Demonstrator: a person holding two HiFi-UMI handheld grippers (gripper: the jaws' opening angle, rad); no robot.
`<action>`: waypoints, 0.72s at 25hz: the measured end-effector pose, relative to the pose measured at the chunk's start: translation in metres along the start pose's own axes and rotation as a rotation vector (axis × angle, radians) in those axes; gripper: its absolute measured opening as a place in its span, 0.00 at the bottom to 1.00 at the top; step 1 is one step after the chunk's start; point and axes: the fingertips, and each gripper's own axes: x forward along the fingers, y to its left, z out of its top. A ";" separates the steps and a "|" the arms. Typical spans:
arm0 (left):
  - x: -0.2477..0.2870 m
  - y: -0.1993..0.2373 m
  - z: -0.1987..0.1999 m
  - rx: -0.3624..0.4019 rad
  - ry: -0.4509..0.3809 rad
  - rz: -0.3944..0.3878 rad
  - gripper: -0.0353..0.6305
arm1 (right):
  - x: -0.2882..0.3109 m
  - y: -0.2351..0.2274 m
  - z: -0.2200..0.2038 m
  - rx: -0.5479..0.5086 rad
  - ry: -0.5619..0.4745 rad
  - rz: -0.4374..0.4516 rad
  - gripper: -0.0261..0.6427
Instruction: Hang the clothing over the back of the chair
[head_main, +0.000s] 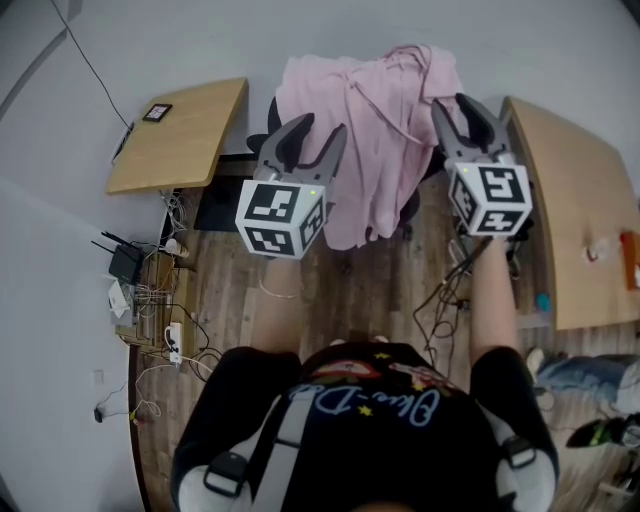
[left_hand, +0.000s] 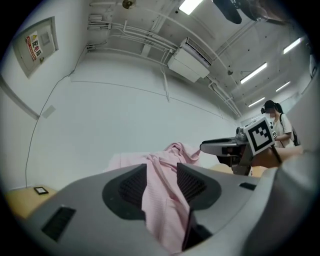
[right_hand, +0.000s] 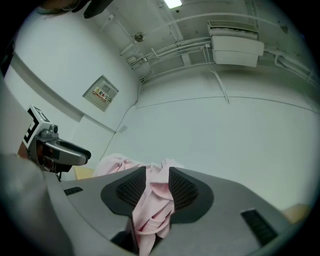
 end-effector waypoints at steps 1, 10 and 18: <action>-0.002 -0.001 -0.001 0.002 -0.006 0.007 0.32 | -0.002 0.001 -0.001 0.004 -0.001 -0.007 0.23; -0.016 -0.007 -0.002 0.022 -0.046 0.063 0.06 | -0.025 0.006 -0.016 0.070 0.007 -0.047 0.04; -0.025 -0.029 -0.021 0.004 -0.008 0.015 0.06 | -0.047 0.030 -0.032 0.089 0.045 -0.027 0.04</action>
